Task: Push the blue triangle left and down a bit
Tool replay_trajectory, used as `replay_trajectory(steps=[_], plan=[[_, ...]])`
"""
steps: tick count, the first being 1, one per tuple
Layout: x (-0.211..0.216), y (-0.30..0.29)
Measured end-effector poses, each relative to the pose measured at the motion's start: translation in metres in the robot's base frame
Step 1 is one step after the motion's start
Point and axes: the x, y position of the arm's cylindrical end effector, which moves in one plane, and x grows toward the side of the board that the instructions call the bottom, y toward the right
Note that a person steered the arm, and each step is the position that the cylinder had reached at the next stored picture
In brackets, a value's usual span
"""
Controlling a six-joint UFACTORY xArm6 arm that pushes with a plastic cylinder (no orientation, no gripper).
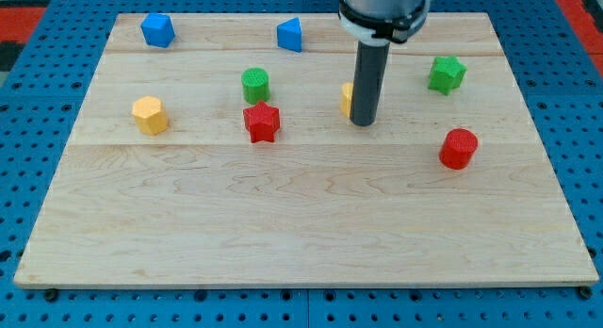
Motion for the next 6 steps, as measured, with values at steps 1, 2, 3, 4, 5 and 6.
replay_trajectory(steps=[1, 2, 3, 4, 5, 6], plan=[[-0.031, 0.0], [-0.072, 0.001], [-0.114, 0.003], [-0.157, 0.01], [-0.179, 0.01], [-0.171, -0.034]])
